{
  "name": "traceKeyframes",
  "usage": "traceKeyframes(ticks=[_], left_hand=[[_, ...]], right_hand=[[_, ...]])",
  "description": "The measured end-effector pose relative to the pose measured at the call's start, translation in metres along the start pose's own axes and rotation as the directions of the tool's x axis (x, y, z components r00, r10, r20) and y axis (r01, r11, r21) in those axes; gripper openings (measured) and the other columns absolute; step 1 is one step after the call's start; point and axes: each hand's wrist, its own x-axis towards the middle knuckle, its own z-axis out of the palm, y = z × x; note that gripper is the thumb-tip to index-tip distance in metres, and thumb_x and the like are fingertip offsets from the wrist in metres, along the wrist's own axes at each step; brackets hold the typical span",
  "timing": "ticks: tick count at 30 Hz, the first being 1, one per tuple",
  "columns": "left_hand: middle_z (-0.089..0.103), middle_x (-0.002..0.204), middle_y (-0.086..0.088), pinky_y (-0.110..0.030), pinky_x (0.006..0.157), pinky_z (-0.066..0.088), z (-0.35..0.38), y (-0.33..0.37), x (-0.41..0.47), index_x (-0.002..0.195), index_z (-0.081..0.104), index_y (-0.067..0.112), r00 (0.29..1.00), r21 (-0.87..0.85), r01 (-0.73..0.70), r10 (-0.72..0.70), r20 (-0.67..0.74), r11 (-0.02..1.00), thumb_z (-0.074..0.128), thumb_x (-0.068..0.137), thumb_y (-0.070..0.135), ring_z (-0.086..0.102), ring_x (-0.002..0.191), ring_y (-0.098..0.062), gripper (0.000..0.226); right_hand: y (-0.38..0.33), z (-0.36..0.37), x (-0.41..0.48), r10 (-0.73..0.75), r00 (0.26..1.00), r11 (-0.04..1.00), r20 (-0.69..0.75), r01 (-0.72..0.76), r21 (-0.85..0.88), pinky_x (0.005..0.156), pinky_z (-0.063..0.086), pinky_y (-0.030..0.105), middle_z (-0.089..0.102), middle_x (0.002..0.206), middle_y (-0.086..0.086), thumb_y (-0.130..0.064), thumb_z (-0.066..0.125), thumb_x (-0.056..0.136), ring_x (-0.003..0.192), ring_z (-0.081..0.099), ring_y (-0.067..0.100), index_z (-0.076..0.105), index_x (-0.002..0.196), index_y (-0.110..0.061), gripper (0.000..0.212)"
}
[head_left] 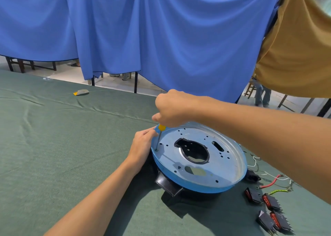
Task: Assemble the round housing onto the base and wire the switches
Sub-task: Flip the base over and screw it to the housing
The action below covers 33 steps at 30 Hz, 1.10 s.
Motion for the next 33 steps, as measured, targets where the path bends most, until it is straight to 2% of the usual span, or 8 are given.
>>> traceKeyframes(ticks=[3,6,9,12,15,20,28,33], left_hand=[[0.065,0.072,-0.004,-0.033,0.07,0.042,0.001,0.003,-0.001,0.062,0.067,0.016,1.0,-0.004,0.025,-0.025,-0.01,1.0,0.053,0.075,0.02,0.056,0.071,-0.018,0.02],[0.064,0.075,-0.011,-0.037,0.073,0.04,0.001,0.004,-0.002,0.07,0.066,0.003,0.999,-0.013,0.037,-0.037,-0.012,0.999,0.052,0.069,0.023,0.054,0.075,-0.022,0.025],[0.072,0.072,-0.003,-0.033,0.07,0.047,0.002,0.005,-0.002,0.065,0.075,0.018,0.999,-0.006,0.034,-0.034,-0.03,0.999,0.05,0.085,0.008,0.062,0.071,-0.018,0.034],[0.072,0.077,-0.008,-0.035,0.072,0.047,0.001,0.003,-0.001,0.075,0.075,0.01,0.998,0.002,0.039,-0.039,-0.042,0.999,0.048,0.087,0.005,0.062,0.072,-0.02,0.03],[0.07,0.073,-0.004,-0.035,0.073,0.044,0.001,0.003,-0.002,0.068,0.072,0.01,0.998,0.007,0.04,-0.039,-0.042,0.999,0.051,0.085,0.009,0.059,0.071,-0.019,0.027],[0.069,0.079,-0.011,-0.037,0.076,0.043,0.001,0.006,-0.005,0.085,0.067,-0.007,0.999,0.005,0.035,-0.035,-0.026,0.999,0.052,0.081,0.014,0.059,0.073,-0.021,0.026],[0.067,0.06,0.013,-0.022,0.062,0.045,0.0,0.0,-0.001,0.053,0.07,0.029,1.0,0.038,0.016,-0.014,-0.027,0.999,0.047,0.088,0.007,0.058,0.058,-0.004,0.047],[0.065,0.074,-0.007,-0.036,0.072,0.042,0.001,0.003,-0.002,0.071,0.065,0.001,0.999,0.012,0.034,-0.034,-0.024,0.999,0.052,0.071,0.024,0.056,0.072,-0.019,0.026]], right_hand=[[0.001,-0.012,0.0,-0.03,0.985,0.999,0.172,0.037,-0.033,0.044,0.031,0.023,0.048,0.059,0.004,-0.03,0.055,0.093,0.049,0.043,0.021,0.045,0.067,-0.011,0.033],[0.004,-0.014,-0.002,-0.098,0.988,0.992,0.122,0.107,-0.07,0.045,0.032,0.025,0.046,0.058,0.004,-0.022,0.058,0.092,0.054,0.042,0.021,0.044,0.065,-0.011,0.031],[0.0,-0.008,-0.002,-0.106,0.993,0.986,0.044,0.111,-0.126,0.042,0.031,0.027,0.043,0.06,0.004,-0.021,0.051,0.095,0.054,0.035,0.016,0.044,0.063,-0.01,0.035],[-0.001,-0.008,0.003,0.006,0.986,0.996,0.166,0.009,-0.087,0.033,0.031,0.018,0.053,0.059,0.003,-0.021,0.044,0.097,0.047,0.042,0.015,0.063,0.073,-0.007,0.034],[0.003,-0.016,0.004,0.01,0.965,0.999,0.26,-0.021,0.037,0.039,0.036,0.016,0.05,0.047,0.001,-0.029,0.048,0.097,0.036,0.042,0.016,0.053,0.066,-0.008,0.038],[0.0,-0.012,0.0,-0.146,0.979,0.976,0.143,0.166,-0.138,0.046,0.033,0.025,0.05,0.071,0.004,-0.012,0.055,0.09,0.064,0.052,0.024,0.054,0.089,-0.011,0.002],[-0.008,-0.004,0.004,-0.15,0.989,0.978,-0.009,0.147,-0.146,0.042,0.025,0.027,0.04,0.066,0.005,-0.022,0.05,0.098,0.055,0.04,0.018,0.035,0.066,-0.014,0.036],[-0.003,-0.011,0.006,-0.062,0.982,0.996,0.176,0.073,-0.058,0.045,0.041,0.02,0.056,0.058,0.002,-0.03,0.046,0.1,0.045,0.049,0.016,0.054,0.069,-0.008,0.039]])
